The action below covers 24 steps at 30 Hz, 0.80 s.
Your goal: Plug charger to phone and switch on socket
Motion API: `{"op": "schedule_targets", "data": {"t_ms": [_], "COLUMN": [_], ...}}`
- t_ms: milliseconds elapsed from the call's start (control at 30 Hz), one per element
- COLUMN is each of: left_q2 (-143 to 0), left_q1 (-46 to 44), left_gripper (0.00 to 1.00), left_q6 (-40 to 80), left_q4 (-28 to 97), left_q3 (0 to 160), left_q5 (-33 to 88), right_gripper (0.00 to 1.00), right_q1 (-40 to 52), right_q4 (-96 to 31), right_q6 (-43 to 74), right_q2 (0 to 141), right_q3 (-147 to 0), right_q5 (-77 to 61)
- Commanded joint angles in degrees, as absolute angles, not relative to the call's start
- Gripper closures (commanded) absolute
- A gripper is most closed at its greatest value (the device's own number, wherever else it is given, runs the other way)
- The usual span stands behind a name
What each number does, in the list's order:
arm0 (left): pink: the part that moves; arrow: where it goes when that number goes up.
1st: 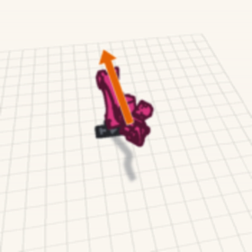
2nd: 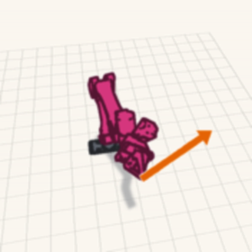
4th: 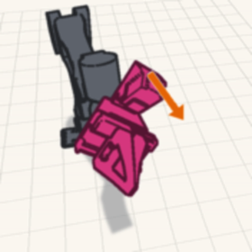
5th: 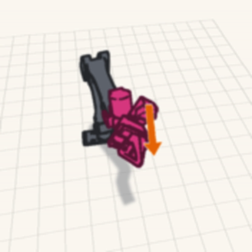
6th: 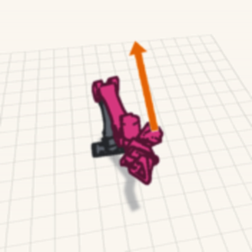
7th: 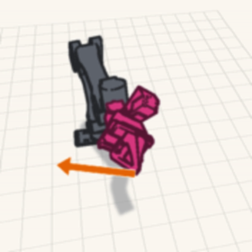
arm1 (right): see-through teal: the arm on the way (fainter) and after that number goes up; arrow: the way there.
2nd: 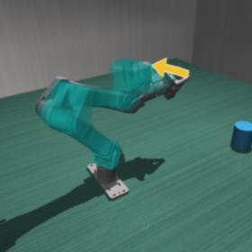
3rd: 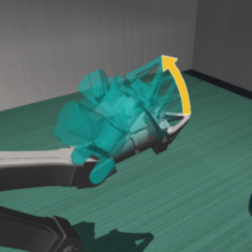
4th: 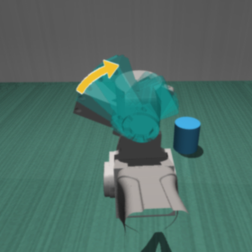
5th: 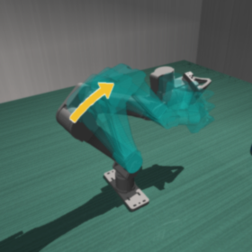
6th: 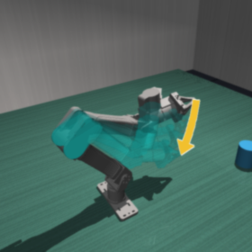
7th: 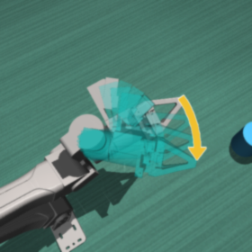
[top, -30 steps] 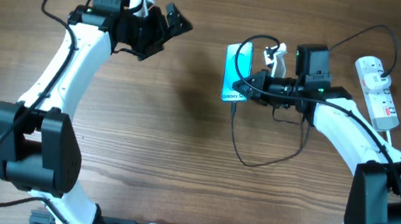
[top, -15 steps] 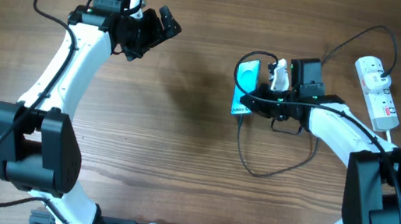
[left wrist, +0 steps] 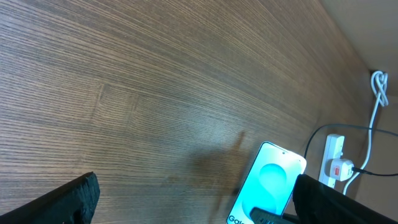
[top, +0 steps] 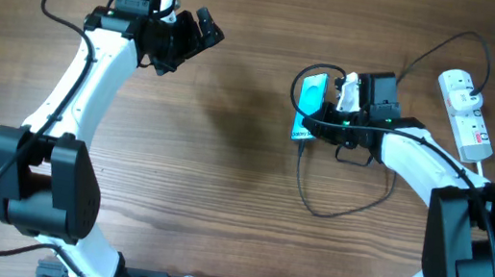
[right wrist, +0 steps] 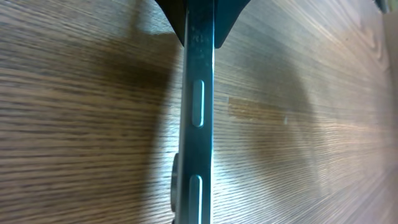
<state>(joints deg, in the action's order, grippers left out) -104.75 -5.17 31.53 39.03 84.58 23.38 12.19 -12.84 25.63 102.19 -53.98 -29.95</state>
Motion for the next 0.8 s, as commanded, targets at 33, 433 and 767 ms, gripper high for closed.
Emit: {"op": "schedule_targets", "data": {"t_ms": [33,433,767], "left_q2": [-103.88,-103.88,-103.88], "left_q1": [-4.97,-4.97,-4.97], "left_gripper": [0.00,0.00,0.00], "left_q6": [30.22,30.22,30.22], "left_q4": [38.96,38.96,38.96], "left_q3": [84.62,84.62,84.62], "left_q5": [22.39,22.39,22.39], "right_gripper": [0.96,0.90,0.49], "right_q1": [12.23,12.73,12.82], "right_q4": [-12.82,-12.58,-12.78], "right_q6": [25.47,27.18,27.14], "right_q2": [104.27,108.07,108.18], "right_q3": [-53.87,-53.87,-53.87], "right_q5": [-27.86,-29.63,-29.61]}}
